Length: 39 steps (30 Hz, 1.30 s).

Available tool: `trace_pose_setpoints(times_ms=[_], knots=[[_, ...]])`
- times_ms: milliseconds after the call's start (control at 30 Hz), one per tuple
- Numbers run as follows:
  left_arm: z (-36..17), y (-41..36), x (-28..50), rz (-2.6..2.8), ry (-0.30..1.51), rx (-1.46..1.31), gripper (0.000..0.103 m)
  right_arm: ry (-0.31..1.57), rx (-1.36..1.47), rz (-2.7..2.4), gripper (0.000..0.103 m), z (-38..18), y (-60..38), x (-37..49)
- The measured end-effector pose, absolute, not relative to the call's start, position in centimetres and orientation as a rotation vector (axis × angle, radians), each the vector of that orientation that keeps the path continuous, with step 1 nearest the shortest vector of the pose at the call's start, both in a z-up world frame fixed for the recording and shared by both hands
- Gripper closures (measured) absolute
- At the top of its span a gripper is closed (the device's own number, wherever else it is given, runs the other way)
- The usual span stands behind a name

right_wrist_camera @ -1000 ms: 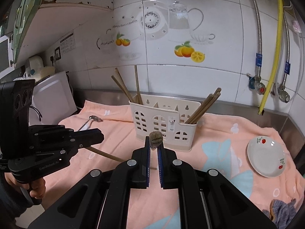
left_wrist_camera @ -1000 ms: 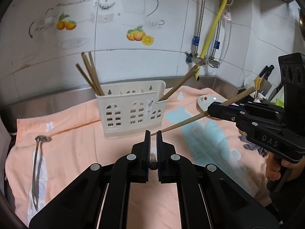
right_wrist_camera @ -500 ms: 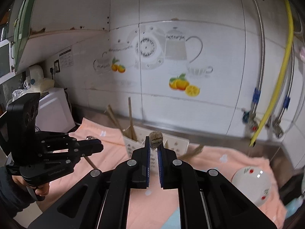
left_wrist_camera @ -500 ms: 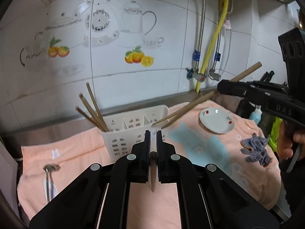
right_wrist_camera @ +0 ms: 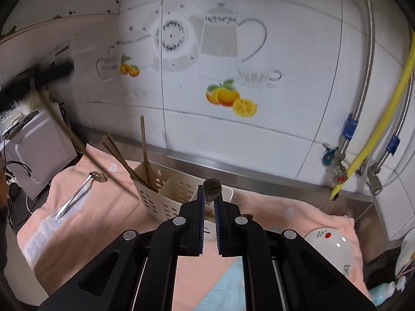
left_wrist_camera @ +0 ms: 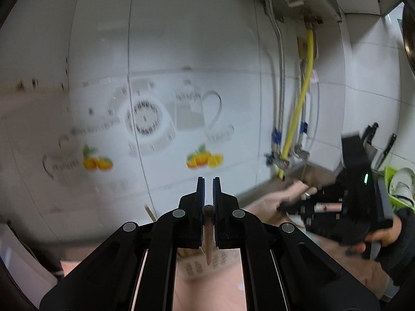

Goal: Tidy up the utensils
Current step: 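Lower both chopsticks into the holder and open both tools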

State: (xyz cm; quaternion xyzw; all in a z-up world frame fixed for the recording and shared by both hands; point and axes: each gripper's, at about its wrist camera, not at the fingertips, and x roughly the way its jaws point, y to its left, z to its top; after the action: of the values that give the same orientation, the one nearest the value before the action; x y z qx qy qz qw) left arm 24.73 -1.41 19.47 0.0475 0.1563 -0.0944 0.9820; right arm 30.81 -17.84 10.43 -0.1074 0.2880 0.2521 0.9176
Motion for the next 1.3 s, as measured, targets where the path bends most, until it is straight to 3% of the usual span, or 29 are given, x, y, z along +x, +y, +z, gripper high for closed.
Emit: trace_pose_setpoints(times_ms=[200, 700, 867, 933, 967, 1067, 1133, 1300], knots=[[20.0, -0.5, 27.7, -0.145, 0.307, 0.073, 0.098, 0.633, -0.239, 0.525, 0.096, 9.0, -17.1, 31.8], [13.0, 2.5, 33.1, -0.130, 0.491, -0.035, 0.098, 0.697, -0.238, 0.529, 0.096, 6.5, -16.0, 33.9], [11.9, 2.6, 33.3, -0.135, 0.516, -0.035, 0.093, 0.707, -0.227, 0.528, 0.096, 5.9, -15.8, 34.3], [11.7, 2.6, 33.1, -0.129, 0.518, -0.035, 0.069, 0.703, -0.228, 0.523, 0.093, 5.9, -15.7, 34.4], [11.6, 2.7, 32.9, -0.120, 0.513, -0.036, 0.063, 0.701, -0.228, 0.519, 0.087, 5.9, -15.8, 34.3], [11.5, 2.9, 32.2, -0.126, 0.503, -0.039, 0.057, 0.692, -0.231, 0.509, 0.078, 5.9, -15.9, 34.2], [11.5, 2.9, 31.7, -0.116, 0.495, -0.035, 0.042, 0.684, -0.234, 0.502, 0.074, 6.0, -16.0, 33.9], [11.2, 3.1, 29.9, -0.102, 0.478, -0.031, 0.028, 0.661, -0.228, 0.491, 0.060, 6.4, -16.4, 33.1]])
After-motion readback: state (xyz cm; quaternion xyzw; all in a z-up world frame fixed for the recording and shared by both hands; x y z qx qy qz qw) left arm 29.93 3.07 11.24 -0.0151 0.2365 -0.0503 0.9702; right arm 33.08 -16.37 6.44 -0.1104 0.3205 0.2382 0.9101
